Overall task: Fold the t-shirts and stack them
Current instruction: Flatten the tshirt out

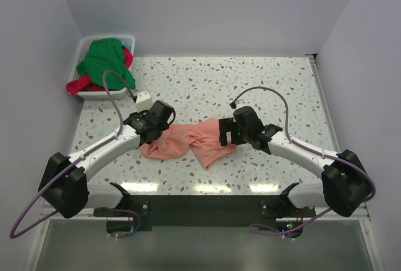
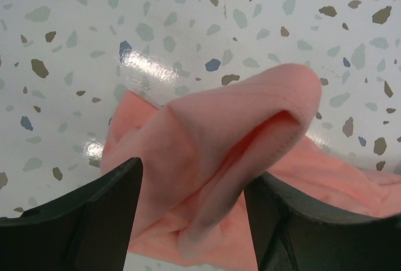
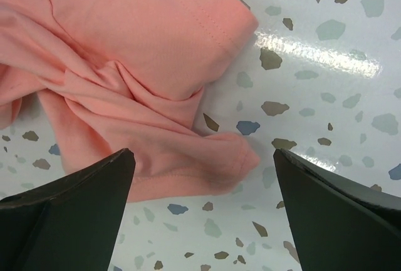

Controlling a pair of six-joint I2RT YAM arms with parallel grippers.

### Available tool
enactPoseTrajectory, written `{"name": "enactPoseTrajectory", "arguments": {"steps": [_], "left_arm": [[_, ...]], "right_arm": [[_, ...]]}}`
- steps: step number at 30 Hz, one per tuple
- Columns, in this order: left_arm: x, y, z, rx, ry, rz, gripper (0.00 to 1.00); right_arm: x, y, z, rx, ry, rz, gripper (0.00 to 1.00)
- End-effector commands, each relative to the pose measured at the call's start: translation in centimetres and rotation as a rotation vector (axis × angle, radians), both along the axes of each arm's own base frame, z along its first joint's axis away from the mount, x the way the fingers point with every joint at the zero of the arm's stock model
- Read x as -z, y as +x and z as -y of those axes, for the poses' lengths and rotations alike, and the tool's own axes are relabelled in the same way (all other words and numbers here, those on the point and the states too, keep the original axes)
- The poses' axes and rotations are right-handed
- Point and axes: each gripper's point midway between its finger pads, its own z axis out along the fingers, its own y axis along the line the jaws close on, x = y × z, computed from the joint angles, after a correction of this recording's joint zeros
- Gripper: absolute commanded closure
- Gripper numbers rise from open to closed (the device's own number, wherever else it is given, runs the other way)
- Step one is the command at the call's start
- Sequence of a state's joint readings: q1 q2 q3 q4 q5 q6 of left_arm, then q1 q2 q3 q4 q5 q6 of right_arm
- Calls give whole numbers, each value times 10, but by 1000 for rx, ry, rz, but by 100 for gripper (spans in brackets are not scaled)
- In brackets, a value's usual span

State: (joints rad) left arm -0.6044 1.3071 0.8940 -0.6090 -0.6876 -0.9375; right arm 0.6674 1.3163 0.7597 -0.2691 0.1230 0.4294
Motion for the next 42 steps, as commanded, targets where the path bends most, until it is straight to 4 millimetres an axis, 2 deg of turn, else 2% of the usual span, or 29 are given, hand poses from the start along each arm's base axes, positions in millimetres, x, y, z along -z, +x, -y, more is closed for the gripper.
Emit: {"name": "enactPoseTrajectory", "arguments": {"steps": [1,6,15,18,19,21,22,25,26,28,30,31,32,33,35,38,42], "left_arm": [[-1,-5,10,58,-38,10,30],[8,-19,16,75,-27,-18,35],[9,-18,14,54,-27,-5,37],[11,-17,14,53,-20,-10,39],[11,-18,13,52,-18,-10,39],[11,-18,12,49,-14,-10,41],[11,-18,12,47,-13,-10,42],[11,-18,8,35,2,-8,50],[9,-18,8,32,3,-1,56],[8,-17,5,24,16,4,63],[4,-14,5,20,15,17,74],[3,-13,5,19,19,19,78],[2,-11,6,18,16,23,86],[2,-11,6,19,20,21,90],[1,-9,7,17,24,18,100],[-2,-7,7,12,29,21,100],[-15,-6,1,-17,44,50,100]], "right_arm": [[0,-1,-5,-12,22,9,4],[14,-5,0,13,2,-16,24],[30,-4,-5,3,9,-34,32],[35,-3,-8,-3,8,-47,47],[35,-3,-9,-5,8,-51,62],[36,-3,-9,-5,3,-57,83],[36,-3,-8,0,-1,-59,100],[28,-2,0,30,-26,-45,100],[22,1,2,41,-30,-30,100],[5,4,16,86,-66,16,100],[-21,8,23,110,-66,83,100],[-26,8,35,141,-106,99,100],[-37,9,38,148,-111,121,100],[-44,7,47,164,-136,128,100],[-67,13,58,203,-156,195,100],[-87,14,74,246,-199,243,100],[-105,16,94,310,-270,286,100]]}}
